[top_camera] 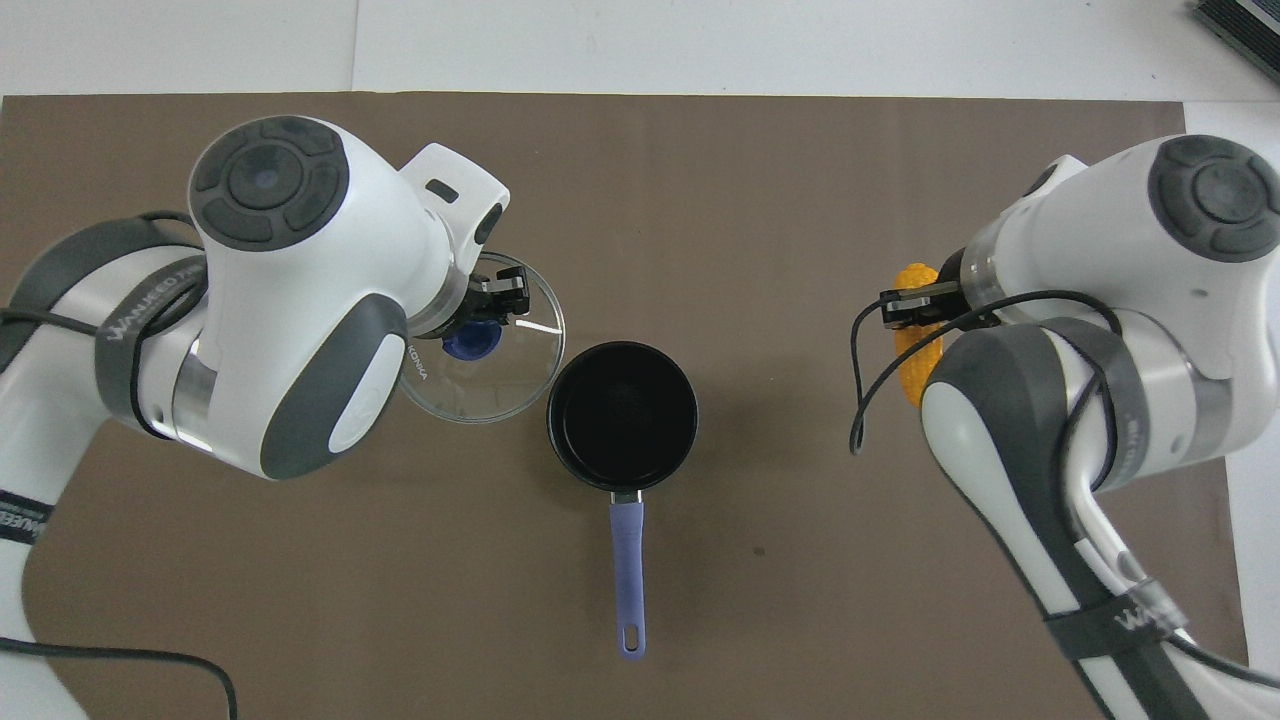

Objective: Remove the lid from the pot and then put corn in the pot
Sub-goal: 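Lift the lid with the left gripper while the right gripper lifts corn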

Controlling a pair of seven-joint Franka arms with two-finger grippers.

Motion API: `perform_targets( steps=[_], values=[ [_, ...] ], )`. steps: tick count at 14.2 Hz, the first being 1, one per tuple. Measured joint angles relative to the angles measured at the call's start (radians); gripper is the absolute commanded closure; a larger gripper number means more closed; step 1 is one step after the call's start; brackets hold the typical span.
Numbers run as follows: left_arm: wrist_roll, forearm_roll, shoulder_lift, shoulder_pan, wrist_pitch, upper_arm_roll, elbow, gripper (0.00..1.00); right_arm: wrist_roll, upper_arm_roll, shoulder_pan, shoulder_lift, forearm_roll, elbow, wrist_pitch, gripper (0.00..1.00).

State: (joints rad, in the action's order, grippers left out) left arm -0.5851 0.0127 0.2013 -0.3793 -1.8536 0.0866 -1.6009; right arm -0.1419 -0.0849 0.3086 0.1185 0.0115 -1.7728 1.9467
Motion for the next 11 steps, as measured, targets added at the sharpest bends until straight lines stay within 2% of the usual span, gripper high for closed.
perform_targets(
  steps=[4, 8, 11],
  values=[
    [0.126, 0.024, -0.009, 0.092, 0.027, -0.001, 0.000, 1.00, -0.234, 0.005, 0.175, 0.036, -0.002, 0.060, -0.019, 1.00],
    [0.317, 0.040, -0.042, 0.210, 0.111, -0.002, -0.003, 1.00, -0.356, 0.006, 0.257, 0.135, -0.002, 0.153, -0.022, 1.00],
    [0.400, 0.041, -0.082, 0.276, 0.127, -0.002, -0.038, 1.00, -0.421, 0.025, 0.293, 0.222, 0.009, 0.221, -0.022, 1.00]
  ],
)
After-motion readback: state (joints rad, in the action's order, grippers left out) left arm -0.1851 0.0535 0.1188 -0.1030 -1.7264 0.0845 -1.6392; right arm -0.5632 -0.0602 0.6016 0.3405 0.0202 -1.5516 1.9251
